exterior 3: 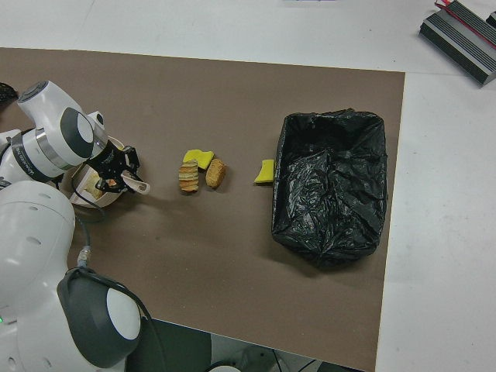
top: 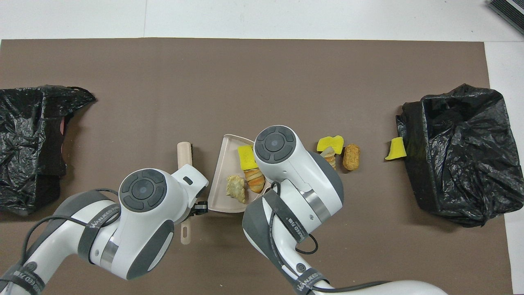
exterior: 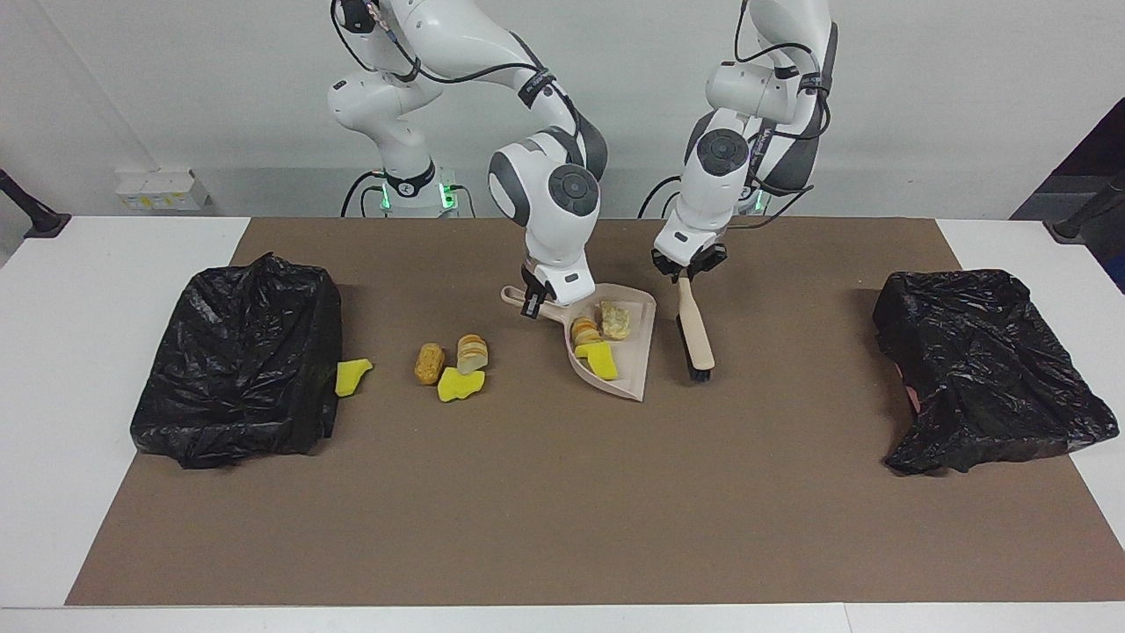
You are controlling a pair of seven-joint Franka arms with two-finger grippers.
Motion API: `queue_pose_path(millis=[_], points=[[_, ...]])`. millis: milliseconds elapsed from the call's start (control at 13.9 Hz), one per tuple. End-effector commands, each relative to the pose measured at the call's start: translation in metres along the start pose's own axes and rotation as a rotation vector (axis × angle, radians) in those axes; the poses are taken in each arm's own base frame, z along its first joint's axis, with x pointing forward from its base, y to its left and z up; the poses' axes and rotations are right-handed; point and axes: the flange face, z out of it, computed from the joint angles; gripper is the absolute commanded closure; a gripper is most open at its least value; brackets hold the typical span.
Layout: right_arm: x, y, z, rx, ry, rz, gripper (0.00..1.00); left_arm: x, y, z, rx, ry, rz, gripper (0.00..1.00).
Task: Sweep and dump trash in bin
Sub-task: 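Sweep the scraps into the dustpan with the left gripper's brush, then carry the loaded dustpan with the right gripper to the nearby black bag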
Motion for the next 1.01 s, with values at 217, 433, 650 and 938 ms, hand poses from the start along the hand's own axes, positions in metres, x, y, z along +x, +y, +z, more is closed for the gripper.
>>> queue_pose_path(millis=[217,433,650,938], points=[[-0.001,0.000,0.000,-0.024,0.004,0.040,1.00,-0.013,-0.012,-0.025,-0.007,-0.016,-0.072,1.00],[-0.023,0.009,-0.023,-0.028,0.019,0.057,1.00,-0.018,-0.029,-0.058,-0.017,-0.012,-0.082,1.00],[-0.073,0.022,-0.063,-0.013,0.051,0.095,1.00,-0.015,-0.031,-0.066,-0.012,-0.020,-0.091,1.00],[-0.170,0.045,-0.122,-0.016,0.106,0.228,1.00,-0.018,-0.027,-0.063,-0.018,-0.006,-0.096,1.00]])
